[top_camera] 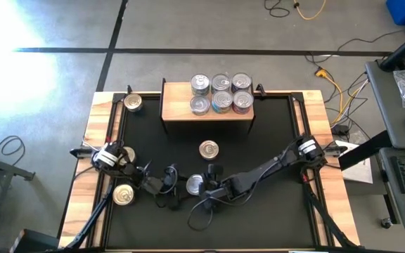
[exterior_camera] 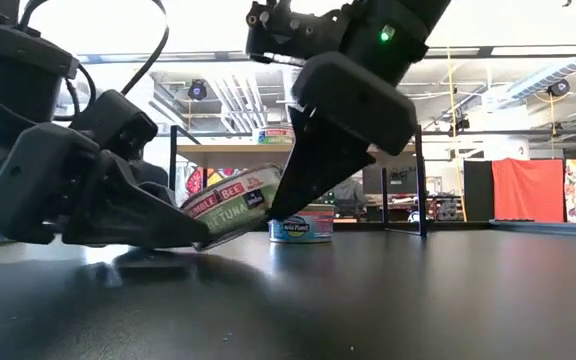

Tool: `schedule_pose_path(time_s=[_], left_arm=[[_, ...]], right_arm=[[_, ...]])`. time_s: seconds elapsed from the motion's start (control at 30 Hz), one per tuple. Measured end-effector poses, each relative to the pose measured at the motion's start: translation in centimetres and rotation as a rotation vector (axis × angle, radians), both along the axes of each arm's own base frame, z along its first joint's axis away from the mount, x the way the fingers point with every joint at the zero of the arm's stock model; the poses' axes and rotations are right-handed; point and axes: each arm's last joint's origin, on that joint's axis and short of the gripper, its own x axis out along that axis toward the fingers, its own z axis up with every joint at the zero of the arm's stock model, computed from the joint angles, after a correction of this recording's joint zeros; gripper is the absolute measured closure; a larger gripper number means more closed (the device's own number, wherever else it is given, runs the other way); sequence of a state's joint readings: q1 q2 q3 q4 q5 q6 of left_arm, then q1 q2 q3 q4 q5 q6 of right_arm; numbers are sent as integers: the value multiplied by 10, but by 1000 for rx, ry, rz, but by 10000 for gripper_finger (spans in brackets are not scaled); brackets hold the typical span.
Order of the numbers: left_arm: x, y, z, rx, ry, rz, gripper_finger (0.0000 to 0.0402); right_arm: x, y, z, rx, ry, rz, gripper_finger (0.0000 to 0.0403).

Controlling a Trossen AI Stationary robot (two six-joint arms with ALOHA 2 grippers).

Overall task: Stack canned seafood by type on shelf
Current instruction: Stack the green white tuna can on top of the other green white tuna can on the shelf

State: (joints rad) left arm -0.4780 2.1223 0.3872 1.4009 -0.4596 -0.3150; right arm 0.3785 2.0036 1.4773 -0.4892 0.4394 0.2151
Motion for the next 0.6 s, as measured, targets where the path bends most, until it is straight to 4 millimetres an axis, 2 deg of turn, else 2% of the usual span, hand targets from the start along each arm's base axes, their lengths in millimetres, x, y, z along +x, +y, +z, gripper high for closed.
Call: schedule_pose_path(time_s=[0.17, 0.33, 0.47, 0.6], left_arm=[[-7, 2, 4, -20, -8, 5, 102], [-12, 6, 11, -3, -11, 21, 129], [-13, 7, 6, 10, 48, 41, 134], [-10, 5, 2, 18, 98, 62, 118]], right_arm=[[-7, -4, 26, -22, -14, 41, 78], [-24, -10, 47, -26, 14, 23, 75], [-27, -15, 38, -8, 30, 14, 72], [-29, -18, 6, 98, 49, 5, 71]])
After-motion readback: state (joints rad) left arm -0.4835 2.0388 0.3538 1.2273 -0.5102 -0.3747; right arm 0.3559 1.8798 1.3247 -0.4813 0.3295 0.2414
